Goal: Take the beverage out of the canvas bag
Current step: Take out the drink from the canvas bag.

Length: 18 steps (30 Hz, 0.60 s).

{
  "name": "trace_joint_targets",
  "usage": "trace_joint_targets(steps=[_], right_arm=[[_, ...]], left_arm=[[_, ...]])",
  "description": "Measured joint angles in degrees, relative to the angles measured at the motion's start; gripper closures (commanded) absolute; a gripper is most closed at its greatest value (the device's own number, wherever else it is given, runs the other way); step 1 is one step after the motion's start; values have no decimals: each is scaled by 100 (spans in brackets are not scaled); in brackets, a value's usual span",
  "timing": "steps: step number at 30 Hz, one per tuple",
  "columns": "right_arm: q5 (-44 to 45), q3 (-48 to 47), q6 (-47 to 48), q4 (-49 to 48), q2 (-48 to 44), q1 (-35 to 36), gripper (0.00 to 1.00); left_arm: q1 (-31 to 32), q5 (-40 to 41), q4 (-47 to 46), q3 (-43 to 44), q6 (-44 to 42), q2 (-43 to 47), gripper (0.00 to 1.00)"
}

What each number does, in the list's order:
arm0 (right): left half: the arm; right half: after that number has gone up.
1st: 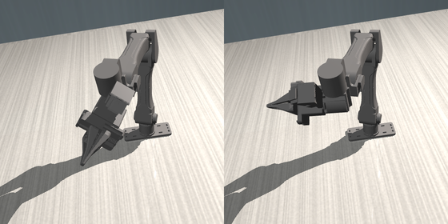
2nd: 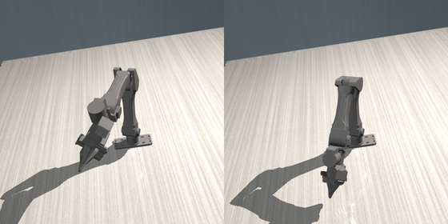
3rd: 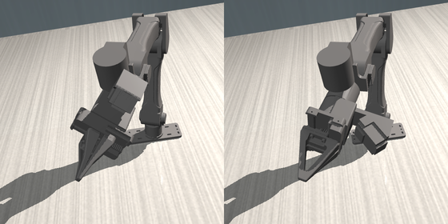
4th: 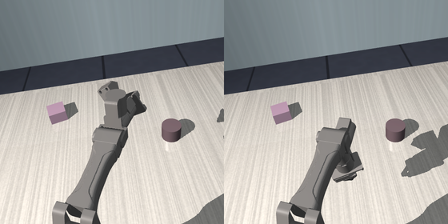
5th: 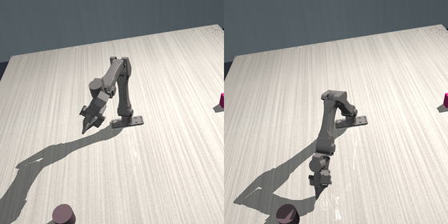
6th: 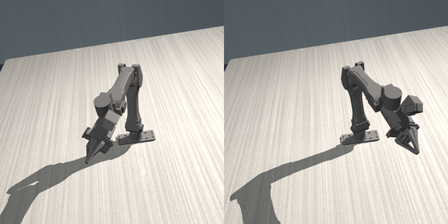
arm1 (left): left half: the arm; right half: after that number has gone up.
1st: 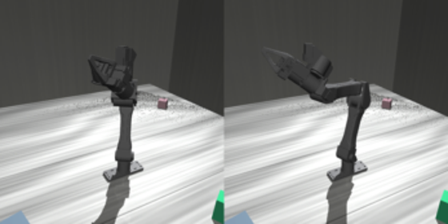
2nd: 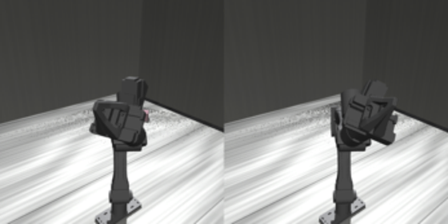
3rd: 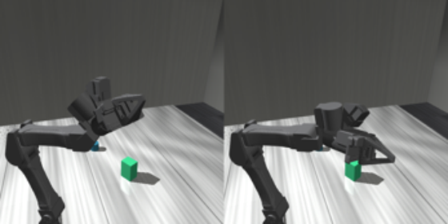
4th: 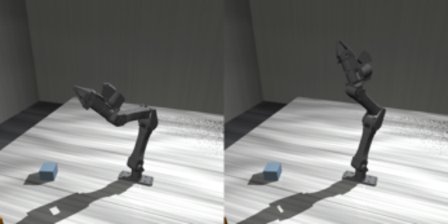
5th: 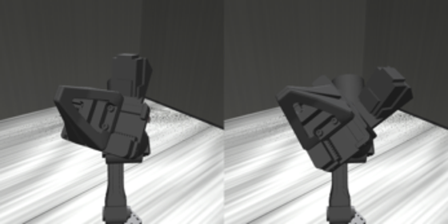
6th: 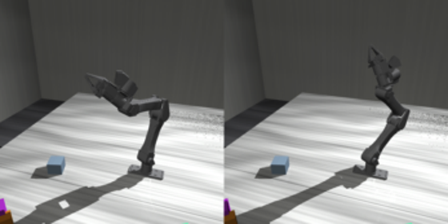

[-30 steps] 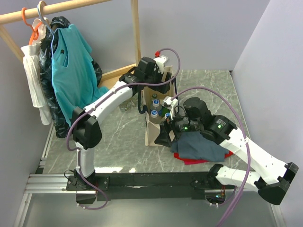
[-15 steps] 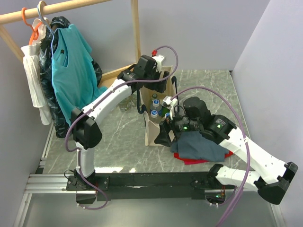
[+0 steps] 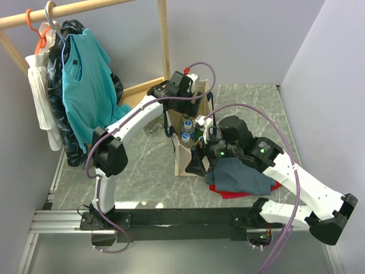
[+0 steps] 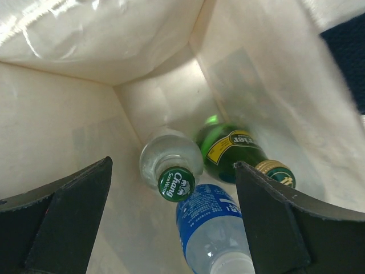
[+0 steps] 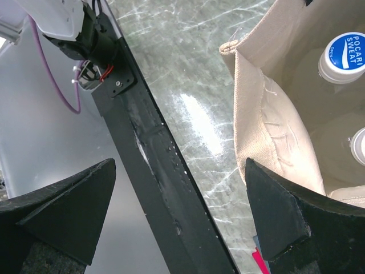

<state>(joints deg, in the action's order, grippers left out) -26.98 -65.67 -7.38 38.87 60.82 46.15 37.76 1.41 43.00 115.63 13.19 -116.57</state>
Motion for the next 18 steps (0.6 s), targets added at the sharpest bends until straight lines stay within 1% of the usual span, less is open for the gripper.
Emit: trace_joint_targets(steps=[4,6,8,9,10,16,17,18], right_arm=[[17,-2,0,0,9,0,0],[17,-2,0,0,17,0,0],[17,-2,0,0,22,0,0],[20,-2,0,0,24,0,0],[22,-2,2,0,31,0,0],[37,-33,4,17,74,11,0],[37,-39,4,20,81,11,0],[37,-44,2,22,92,11,0]], left_arm=[[0,0,92,0,2,-39,8],[0,0,142,0,4,-39,12],[0,0,184,0,7,-39,14],[0,0,212,0,7,-39,18],[2,0,247,0,7,-42,20],[24,24,247,-48,28,-48,22],[28,22,205,-94,28,-48,26],[33,20,186,-133,33,-48,27]])
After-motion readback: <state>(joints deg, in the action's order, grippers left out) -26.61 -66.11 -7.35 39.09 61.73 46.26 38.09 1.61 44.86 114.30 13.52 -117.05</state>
